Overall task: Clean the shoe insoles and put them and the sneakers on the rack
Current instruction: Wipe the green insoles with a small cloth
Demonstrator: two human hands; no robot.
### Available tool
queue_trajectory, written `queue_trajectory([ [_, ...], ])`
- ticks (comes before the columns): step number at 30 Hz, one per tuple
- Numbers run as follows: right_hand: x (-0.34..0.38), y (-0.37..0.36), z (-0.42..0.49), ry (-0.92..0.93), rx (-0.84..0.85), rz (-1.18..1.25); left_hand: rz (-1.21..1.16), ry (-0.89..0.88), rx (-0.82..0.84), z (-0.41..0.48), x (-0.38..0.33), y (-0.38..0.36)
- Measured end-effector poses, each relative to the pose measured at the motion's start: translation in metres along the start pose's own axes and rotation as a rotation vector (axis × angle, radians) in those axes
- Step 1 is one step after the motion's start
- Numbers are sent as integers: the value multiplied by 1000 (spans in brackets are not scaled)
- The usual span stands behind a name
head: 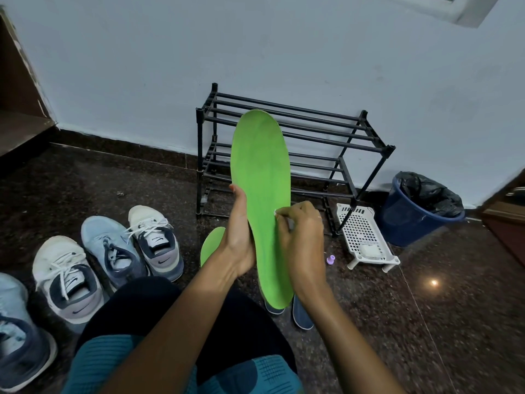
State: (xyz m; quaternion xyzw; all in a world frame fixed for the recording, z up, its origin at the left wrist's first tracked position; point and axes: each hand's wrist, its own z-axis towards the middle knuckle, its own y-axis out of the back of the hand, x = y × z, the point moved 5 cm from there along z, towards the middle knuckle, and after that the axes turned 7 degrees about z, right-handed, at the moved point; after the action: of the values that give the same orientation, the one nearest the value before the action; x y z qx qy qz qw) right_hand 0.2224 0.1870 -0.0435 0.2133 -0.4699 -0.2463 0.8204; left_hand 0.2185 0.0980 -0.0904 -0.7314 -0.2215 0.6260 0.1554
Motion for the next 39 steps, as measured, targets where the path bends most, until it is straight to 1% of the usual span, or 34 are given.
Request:
queue_trajectory([
  [5, 12, -7, -17, 42, 76, 119, -27, -15, -22, 1, -3, 4],
  [7, 9, -5, -13, 43, 67, 104, -25, -16, -15, 0, -4, 3],
  [11, 0, 1, -3, -5, -24, 13, -3, -19, 7, -1, -1, -2],
  [13, 1, -2, -6, -10, -38, -5, -5, -19, -7, 0, -1, 0],
  [18, 9, -10, -18, 32, 16, 100, -22, -22, -38, 3, -4, 9],
  [21, 4, -5, -14, 27, 32, 50, -14, -21, -11, 2, -3, 5],
  [25, -3, 0, -7, -17, -22, 8, 4, -16, 1, 0, -2, 1],
  [32, 6, -6, -23, 47, 50, 63, -49, -16, 0, 3, -4, 8],
  [39, -1, -3, -17, -5, -18, 14, -45, -23, 9, 3, -2, 5],
])
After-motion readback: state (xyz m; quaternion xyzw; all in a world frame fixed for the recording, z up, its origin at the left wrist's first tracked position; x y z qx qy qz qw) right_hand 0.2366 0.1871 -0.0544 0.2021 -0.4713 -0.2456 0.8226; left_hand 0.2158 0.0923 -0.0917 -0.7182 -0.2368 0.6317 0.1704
